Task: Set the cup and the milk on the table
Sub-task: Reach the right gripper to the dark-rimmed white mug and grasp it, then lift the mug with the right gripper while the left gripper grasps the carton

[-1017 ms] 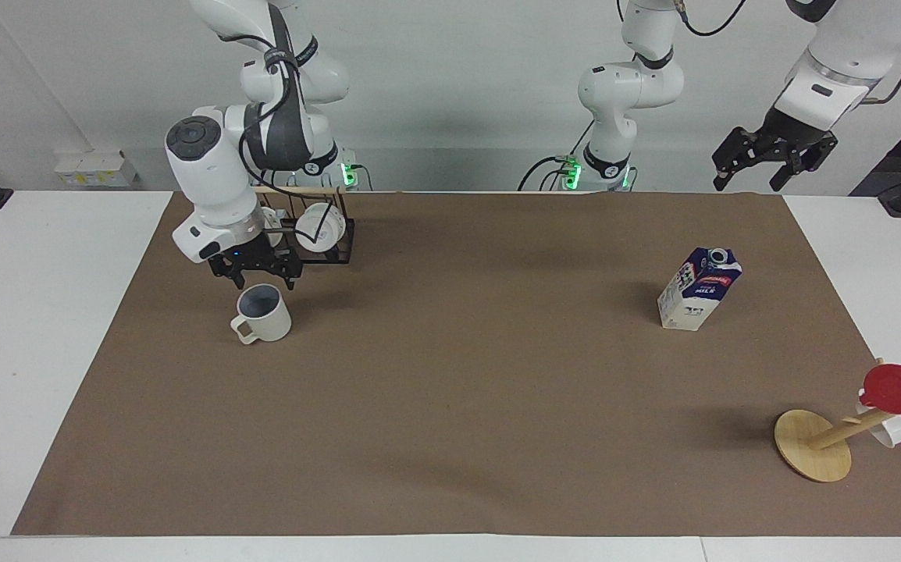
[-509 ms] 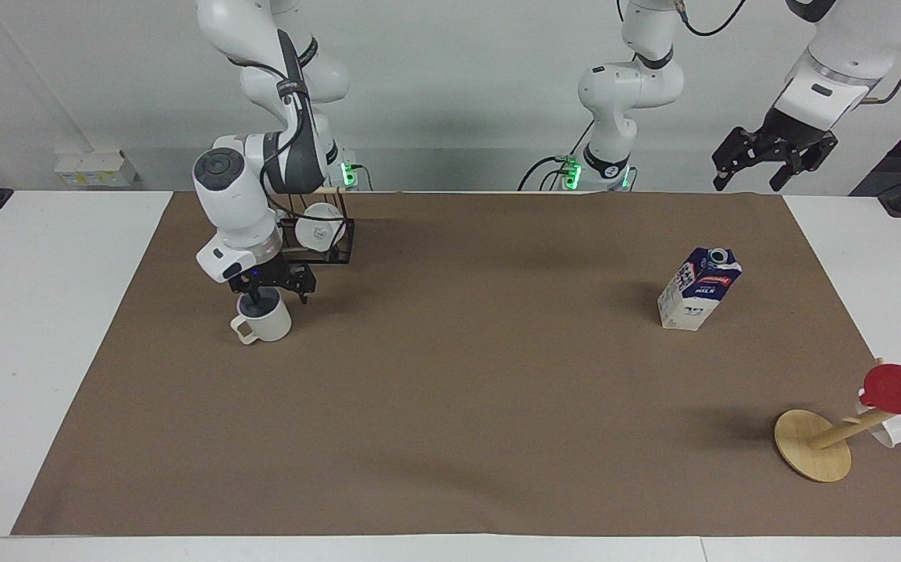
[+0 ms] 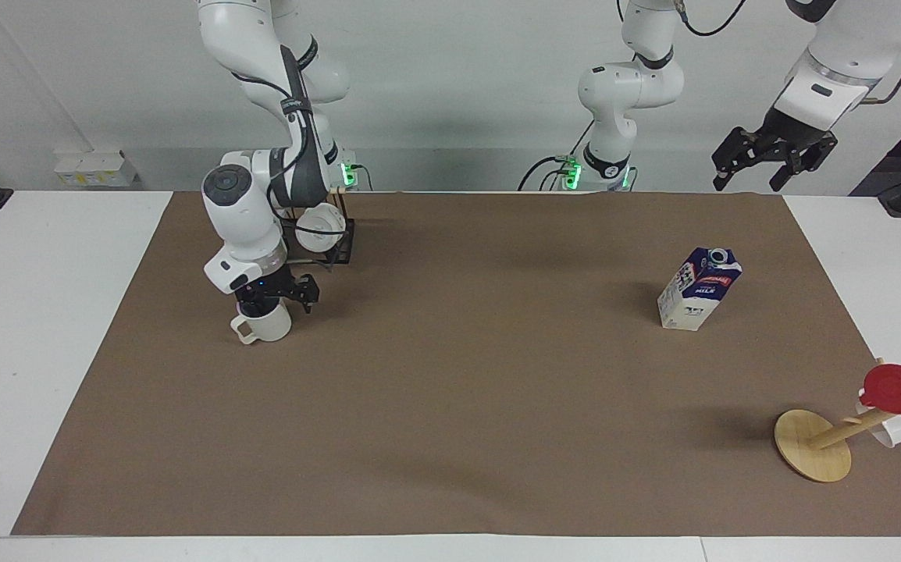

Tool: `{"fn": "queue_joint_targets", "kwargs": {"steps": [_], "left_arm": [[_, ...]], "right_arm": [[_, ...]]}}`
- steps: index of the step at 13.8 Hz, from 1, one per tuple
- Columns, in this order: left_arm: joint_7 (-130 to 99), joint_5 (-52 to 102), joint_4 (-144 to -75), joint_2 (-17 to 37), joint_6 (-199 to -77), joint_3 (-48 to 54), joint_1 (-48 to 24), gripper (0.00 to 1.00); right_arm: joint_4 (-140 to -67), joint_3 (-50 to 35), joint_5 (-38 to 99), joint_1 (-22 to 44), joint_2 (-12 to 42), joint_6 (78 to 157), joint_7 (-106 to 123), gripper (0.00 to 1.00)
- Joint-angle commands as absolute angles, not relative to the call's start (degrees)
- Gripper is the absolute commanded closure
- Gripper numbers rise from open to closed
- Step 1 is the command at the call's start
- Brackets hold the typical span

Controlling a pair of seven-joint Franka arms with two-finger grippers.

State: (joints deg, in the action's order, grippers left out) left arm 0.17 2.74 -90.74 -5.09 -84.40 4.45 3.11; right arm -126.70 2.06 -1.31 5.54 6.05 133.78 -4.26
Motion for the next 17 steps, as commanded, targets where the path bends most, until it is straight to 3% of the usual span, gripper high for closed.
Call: {"fn": "queue_joint_targets", "kwargs": {"steps": [1, 3, 5, 12, 17], "left_arm": [[-0.09, 3.08, -89.91, -5.1, -83.5, 4.48, 2.99, 0.0], [0.35, 3.08, -90.09, -5.1, -83.32, 4.48, 3.08, 0.0], [1.66, 2.99, -90.09, -5.1, -83.67, 4.48, 2.99, 0.0], [10.02, 2.81, -90.97, -5.71, -84.2, 4.04, 3.43, 0.0], [8.27, 0.27, -93.42, -7.12, -85.51, 4.13, 3.25, 0.0]], "right_arm": [[-128.14, 2.02, -0.7, 5.36, 5.8, 135.97, -4.83, 0.08], [-128.14, 2.02, -0.7, 5.36, 5.89, 135.97, -4.57, 0.46], [-128.14, 1.93, -0.79, 5.36, 5.89, 135.97, -5.27, 1.0], [-126.48, 1.93, -0.79, 5.54, 6.42, 135.53, -8.42, 1.0], [-117.8, 1.93, -0.88, 10.18, 5.8, 128.61, -17.74, 1.0]]}}
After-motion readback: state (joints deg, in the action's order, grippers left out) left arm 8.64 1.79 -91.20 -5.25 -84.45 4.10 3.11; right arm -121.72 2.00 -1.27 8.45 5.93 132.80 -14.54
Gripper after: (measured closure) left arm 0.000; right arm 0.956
